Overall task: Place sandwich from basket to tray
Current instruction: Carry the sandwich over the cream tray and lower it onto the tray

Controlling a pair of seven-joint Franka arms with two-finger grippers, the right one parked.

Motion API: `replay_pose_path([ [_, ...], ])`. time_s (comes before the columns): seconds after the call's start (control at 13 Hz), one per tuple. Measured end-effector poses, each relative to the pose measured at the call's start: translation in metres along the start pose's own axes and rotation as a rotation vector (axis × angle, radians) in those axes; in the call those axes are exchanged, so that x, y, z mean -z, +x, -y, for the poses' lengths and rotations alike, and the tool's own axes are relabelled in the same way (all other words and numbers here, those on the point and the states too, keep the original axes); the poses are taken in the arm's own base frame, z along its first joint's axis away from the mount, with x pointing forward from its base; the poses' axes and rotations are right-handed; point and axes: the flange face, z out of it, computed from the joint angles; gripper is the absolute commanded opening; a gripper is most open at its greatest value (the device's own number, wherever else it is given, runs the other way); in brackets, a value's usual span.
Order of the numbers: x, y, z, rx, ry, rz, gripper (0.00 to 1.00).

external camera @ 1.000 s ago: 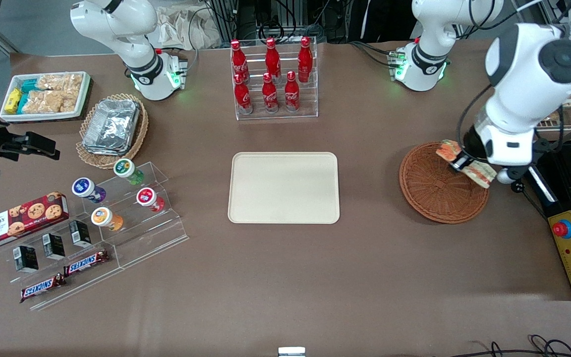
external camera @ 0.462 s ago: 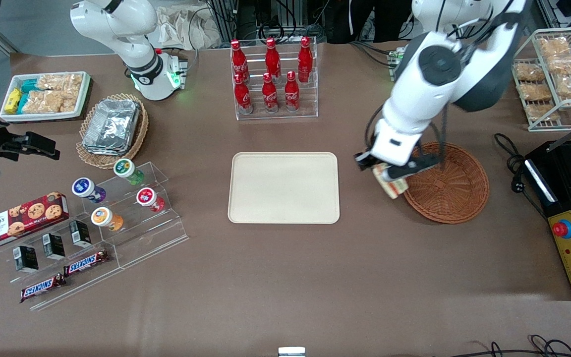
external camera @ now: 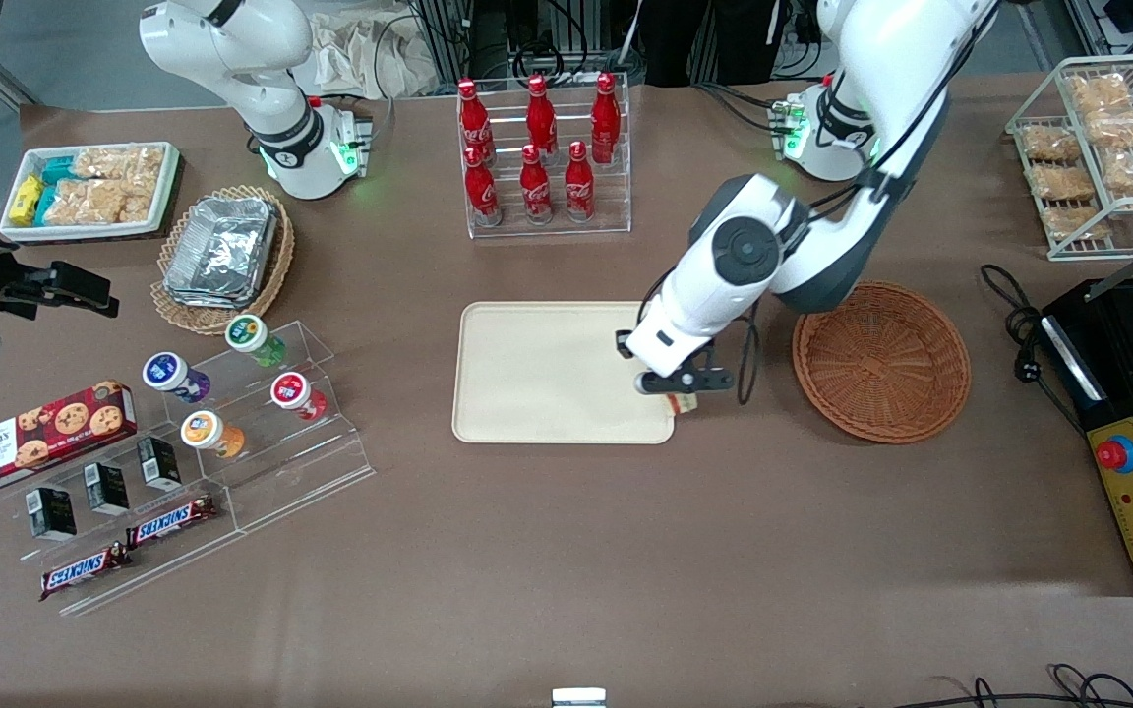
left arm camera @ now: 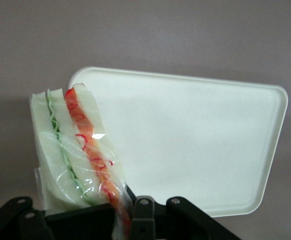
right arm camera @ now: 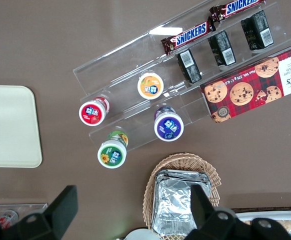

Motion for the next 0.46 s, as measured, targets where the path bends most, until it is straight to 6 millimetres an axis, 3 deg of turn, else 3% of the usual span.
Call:
replay_pose_path([
  [0.08,-0.027,-0.007,-0.009,-0.03,-0.002,0.007,0.0],
  [0.23,-0.061,-0.019,-0.016,-0.073,0.016,0.031,0.0],
  [0.38,-0.079,-0.023,-0.01,-0.115,0.059,0.036,0.0],
  [0.46,-0.086,-0.025,-0.005,-0.127,0.075,0.039,0.07],
])
